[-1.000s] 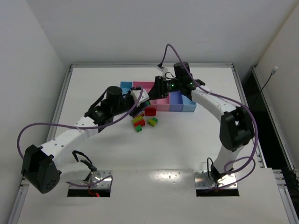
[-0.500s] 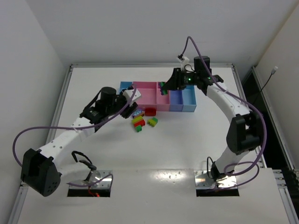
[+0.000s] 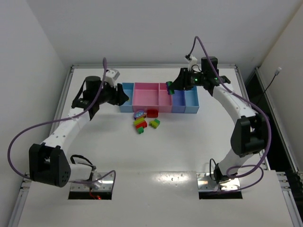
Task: Sort the legos into containers by color
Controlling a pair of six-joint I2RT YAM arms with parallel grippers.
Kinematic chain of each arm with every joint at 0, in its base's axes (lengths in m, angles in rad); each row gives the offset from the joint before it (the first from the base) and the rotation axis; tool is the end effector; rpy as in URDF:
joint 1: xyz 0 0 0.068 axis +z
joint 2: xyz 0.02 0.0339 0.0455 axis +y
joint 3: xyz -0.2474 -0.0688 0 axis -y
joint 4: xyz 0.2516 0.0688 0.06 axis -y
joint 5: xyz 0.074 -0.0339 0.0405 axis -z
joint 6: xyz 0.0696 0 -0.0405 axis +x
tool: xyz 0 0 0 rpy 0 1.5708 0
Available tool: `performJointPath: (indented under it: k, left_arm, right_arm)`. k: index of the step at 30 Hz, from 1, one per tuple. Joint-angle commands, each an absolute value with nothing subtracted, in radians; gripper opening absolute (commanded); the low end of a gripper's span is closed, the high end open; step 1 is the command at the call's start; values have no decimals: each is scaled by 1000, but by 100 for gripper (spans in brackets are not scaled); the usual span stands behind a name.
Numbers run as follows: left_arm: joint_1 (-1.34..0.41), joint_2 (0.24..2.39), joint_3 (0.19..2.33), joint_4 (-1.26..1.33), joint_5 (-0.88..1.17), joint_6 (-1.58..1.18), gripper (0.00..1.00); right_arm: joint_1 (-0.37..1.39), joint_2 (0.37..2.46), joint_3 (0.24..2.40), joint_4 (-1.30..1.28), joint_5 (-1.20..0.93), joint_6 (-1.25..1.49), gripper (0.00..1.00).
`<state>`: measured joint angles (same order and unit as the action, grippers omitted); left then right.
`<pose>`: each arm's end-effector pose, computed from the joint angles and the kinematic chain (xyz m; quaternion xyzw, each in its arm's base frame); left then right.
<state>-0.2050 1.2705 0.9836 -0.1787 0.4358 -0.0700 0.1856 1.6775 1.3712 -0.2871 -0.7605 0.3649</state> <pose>0.3148 -0.0955 0.2746 0.1693 0.8215 -0.2525 0.4824 0.3916 0.1223 0.2713 -0.1001 0.8322 0.4339 0.3305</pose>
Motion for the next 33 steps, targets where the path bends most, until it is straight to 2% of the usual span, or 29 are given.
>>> performJointPath:
  k: [1,10,16,26,32,33]
  left_arm:
    - [-183,1281,1049,-166,450,-340,0]
    - [-229,1322,1123,-209,339,-430,0]
    - [-238,1468,1183,-256,77,-247,0]
    - [-256,1650,1273,-238,63,-169,0]
    - [-256,1709,1296,-229,83,-137,19]
    - [-256,1726,1305,-229,83,-137,26]
  right_arm:
    - [192,1637,1370,-262,-782,353,0]
    - [192,1637,1359,-262,-792,353,0]
    - [183,1637,1350,-262,-792,353,0]
    - [173,1657,1350,-262,-792,353,0]
    - [164,1677,1359,-262,-792,353,0]
    - [164,1677,1359,-262,-801,353,0]
